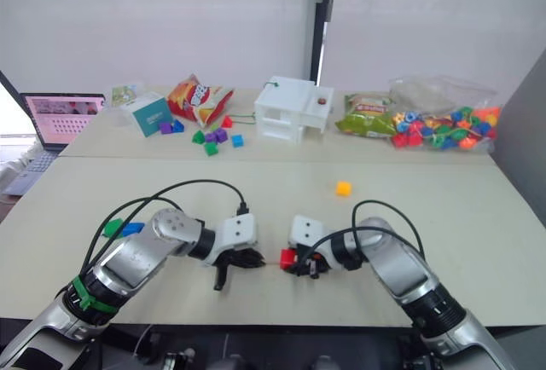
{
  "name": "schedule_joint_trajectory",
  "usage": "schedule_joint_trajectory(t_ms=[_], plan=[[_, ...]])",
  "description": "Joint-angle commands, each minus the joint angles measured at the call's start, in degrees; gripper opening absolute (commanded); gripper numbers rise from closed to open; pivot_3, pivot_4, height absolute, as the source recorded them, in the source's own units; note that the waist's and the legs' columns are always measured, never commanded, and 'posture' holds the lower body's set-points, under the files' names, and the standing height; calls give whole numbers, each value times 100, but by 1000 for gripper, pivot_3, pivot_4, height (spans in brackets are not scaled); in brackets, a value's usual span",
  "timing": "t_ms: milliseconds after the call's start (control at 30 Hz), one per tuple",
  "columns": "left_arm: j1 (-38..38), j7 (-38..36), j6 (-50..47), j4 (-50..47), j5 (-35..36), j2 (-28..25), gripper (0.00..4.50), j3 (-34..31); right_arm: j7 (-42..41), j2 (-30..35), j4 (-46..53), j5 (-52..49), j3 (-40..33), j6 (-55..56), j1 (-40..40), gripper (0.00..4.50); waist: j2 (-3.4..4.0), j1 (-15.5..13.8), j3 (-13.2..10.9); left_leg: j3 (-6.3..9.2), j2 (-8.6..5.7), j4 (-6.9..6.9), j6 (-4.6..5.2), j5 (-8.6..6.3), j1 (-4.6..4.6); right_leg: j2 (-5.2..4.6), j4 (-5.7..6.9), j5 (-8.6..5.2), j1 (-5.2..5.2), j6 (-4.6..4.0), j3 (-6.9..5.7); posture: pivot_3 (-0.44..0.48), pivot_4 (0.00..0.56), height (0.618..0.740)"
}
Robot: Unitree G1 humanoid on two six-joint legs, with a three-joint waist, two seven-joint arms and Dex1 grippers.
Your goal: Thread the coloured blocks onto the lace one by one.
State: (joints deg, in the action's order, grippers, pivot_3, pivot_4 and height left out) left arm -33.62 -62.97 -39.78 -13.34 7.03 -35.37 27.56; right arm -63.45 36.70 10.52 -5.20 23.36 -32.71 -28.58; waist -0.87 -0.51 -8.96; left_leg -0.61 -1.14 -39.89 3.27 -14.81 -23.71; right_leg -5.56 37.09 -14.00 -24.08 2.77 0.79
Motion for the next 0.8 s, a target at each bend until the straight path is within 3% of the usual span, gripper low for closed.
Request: schedule_joint_trajectory(t_ms=[33,800], plan=[[-6,44,146,-310,119,143,0,-77,-18,-58,141,-20,90,35,10,1178,0,-1,0,0,0,0,0,0,0,0,0,0,0,0,0,0,150,740],[89,17,203,-324,83,-210,0,-345,-88,44,83,57,120,84,23,1178,0,1,0,0,1,0,0,0,0,0,0,0,-1,0,0,0,150,740]])
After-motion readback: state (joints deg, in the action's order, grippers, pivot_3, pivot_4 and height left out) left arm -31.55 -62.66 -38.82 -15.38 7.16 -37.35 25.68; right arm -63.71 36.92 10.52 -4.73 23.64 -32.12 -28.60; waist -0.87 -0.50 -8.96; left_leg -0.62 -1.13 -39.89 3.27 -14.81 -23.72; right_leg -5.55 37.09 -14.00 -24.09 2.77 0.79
